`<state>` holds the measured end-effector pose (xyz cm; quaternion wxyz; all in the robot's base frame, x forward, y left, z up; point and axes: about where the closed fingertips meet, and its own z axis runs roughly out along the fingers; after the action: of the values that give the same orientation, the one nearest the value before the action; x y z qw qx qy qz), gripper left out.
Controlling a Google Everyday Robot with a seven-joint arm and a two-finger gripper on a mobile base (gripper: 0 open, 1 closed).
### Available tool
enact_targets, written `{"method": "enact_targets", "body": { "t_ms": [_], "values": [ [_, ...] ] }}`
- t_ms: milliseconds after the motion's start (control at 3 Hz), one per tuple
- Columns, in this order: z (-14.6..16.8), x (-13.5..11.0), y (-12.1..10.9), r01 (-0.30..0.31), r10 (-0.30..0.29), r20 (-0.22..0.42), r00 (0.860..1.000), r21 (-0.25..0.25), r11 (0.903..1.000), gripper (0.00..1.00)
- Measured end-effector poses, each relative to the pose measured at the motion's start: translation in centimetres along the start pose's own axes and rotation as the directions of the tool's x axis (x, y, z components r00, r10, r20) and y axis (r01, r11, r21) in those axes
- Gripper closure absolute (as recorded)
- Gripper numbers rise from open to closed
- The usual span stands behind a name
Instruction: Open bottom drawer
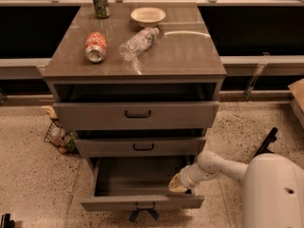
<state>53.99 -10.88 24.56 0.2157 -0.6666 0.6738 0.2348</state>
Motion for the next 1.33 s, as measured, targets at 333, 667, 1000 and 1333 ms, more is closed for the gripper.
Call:
{"method": "enact_targets", "body": {
  "t_ms": [333, 667, 1000, 1333],
  "values": [
    [-2.5, -1.9, 2.2, 0.005, -0.005, 0.027, 1.0, -0.018, 0.9998, 0.84],
    [-2.6, -2.9, 2.4, 0.004, -0.004, 0.05, 0.999, -0.001, 1.0, 1.0],
    [-0.2, -3.1, 1.7, 0.017, -0.017, 0.045, 0.999, 0.003, 0.9999, 1.0],
    [2.6, -2.2, 0.2, 0.008, -0.008, 0.019, 1.0, 0.002, 1.0, 1.0]
  ]
}}
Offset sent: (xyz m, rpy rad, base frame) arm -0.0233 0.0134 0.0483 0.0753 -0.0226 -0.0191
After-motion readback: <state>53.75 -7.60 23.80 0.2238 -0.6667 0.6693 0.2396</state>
